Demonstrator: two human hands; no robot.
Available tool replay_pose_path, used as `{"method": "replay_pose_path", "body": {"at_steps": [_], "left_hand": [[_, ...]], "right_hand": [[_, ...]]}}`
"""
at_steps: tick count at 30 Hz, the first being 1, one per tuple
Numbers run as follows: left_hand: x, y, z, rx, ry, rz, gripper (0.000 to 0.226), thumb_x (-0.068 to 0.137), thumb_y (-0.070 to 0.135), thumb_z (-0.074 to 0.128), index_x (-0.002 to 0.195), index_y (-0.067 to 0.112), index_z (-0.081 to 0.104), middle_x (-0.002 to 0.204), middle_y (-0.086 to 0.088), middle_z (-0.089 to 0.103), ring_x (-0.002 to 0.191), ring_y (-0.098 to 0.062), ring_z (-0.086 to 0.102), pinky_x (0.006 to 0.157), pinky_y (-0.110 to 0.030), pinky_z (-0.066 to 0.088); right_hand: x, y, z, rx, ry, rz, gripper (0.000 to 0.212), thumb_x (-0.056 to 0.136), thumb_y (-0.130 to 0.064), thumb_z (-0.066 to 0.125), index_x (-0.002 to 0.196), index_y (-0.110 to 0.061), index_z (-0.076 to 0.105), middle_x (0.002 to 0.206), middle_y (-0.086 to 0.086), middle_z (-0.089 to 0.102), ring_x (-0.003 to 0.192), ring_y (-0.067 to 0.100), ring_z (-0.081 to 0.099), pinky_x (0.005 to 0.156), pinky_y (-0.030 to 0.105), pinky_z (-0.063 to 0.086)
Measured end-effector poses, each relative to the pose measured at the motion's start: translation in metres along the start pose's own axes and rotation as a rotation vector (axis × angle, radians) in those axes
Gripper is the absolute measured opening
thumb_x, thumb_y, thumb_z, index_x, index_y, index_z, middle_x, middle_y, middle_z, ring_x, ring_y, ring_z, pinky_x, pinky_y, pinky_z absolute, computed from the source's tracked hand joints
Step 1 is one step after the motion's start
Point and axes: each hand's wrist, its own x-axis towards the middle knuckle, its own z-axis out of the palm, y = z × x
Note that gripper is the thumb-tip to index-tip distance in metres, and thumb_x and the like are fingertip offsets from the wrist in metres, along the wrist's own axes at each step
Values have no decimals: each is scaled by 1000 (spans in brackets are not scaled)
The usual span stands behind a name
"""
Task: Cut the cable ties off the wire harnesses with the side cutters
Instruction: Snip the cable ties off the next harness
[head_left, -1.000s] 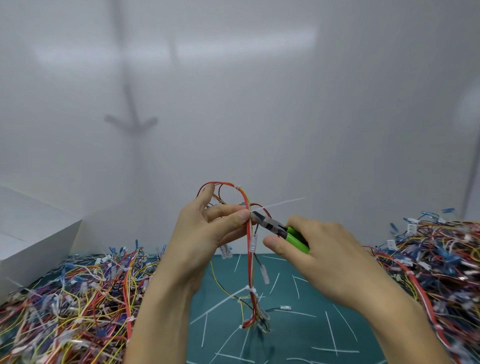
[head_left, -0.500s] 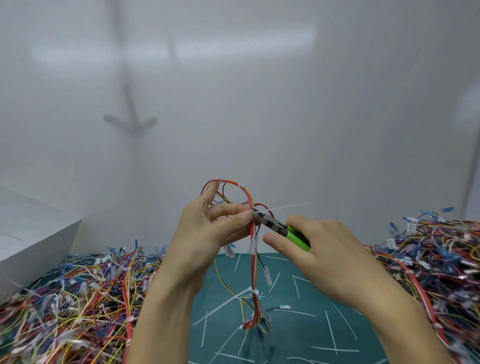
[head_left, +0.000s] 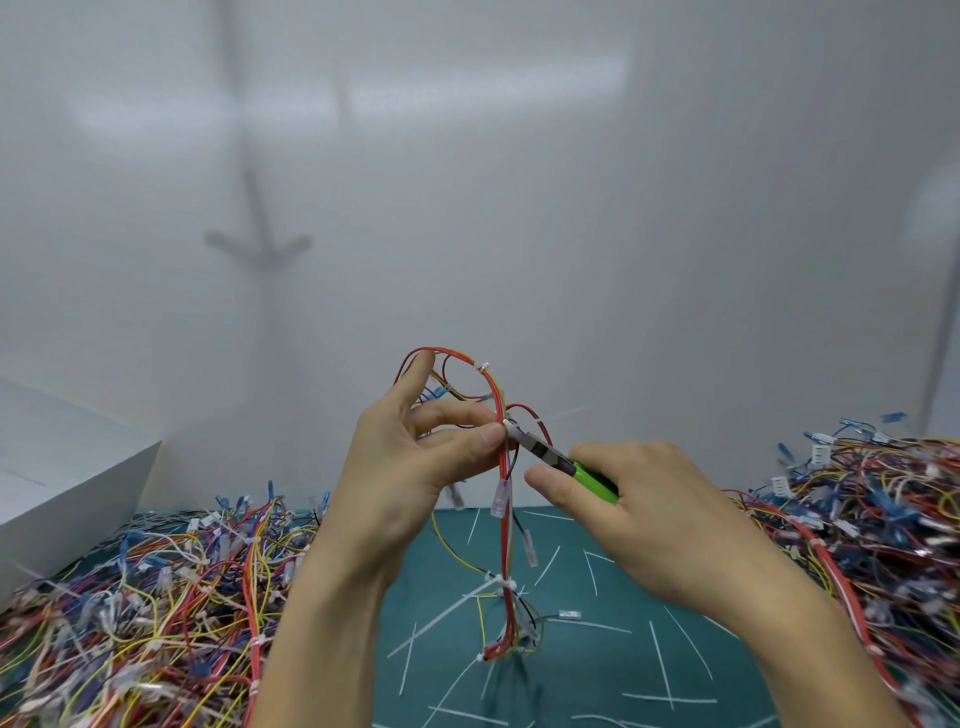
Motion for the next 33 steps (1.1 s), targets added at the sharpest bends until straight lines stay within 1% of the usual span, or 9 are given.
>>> {"method": "replay_pose_path", "body": {"at_steps": [4,6,9,14,19,21,25,28,33], "left_hand": [[0,0,0,22,-8,27,104,66,10,77,154,13,21,77,-3,73,65,-12,69,64,-18,55],[0,1,0,40,-14,34,101,71,5,76,155,13,20,77,-2,73,65,-11,69,64,-17,54],[-1,2,1,57,-17,45,107,65,12,77,155,14,19,78,-2,74,66,-12,70,64,-17,54],[-2,4,2,56,-14,44,108,64,13,77,155,14,19,77,-1,74,67,-12,71,64,-16,54],[-1,2,1,59,-9,43,97,76,-5,73,154,14,19,77,-1,74,66,-12,71,62,-15,54],[-1,2,1,61,-12,42,98,75,-3,74,154,15,20,77,-2,74,67,-12,71,62,-15,54],[-2,5,2,78,-14,46,107,64,13,77,155,14,20,79,-1,75,67,-12,71,64,-16,54],[-3,5,1,82,0,47,107,64,14,77,154,14,21,79,-2,75,66,-11,71,64,-15,53],[-2,5,0,83,-2,57,107,64,16,77,154,13,20,80,-1,75,67,-11,71,67,-17,54]], "right_hand": [[0,0,0,36,-34,4,70,76,-81,28,65,-14,43,56,3,39,52,15,33,51,29,24],[0,0,0,72,-47,3,75,71,-84,24,67,-12,46,58,5,43,52,14,34,51,30,26],[1,0,0,114,-65,8,83,66,-86,21,71,-9,51,69,10,59,56,19,40,55,35,33],[1,1,1,143,-85,12,85,68,-86,21,74,-8,54,72,12,60,54,13,39,55,35,33],[0,1,0,143,-98,26,83,71,-85,24,74,-7,54,71,13,58,54,12,38,55,34,33],[0,0,0,145,-103,27,82,72,-84,25,74,-7,54,71,13,58,53,12,36,55,34,32],[0,-1,-1,130,-77,18,81,71,-84,25,72,-8,51,67,13,53,52,12,33,54,34,30],[0,-1,0,84,-13,8,69,79,-79,32,67,-13,43,58,5,41,53,15,33,53,32,28],[0,-4,3,57,48,-11,61,80,-80,29,65,-21,41,57,1,43,56,16,40,52,33,28]]}}
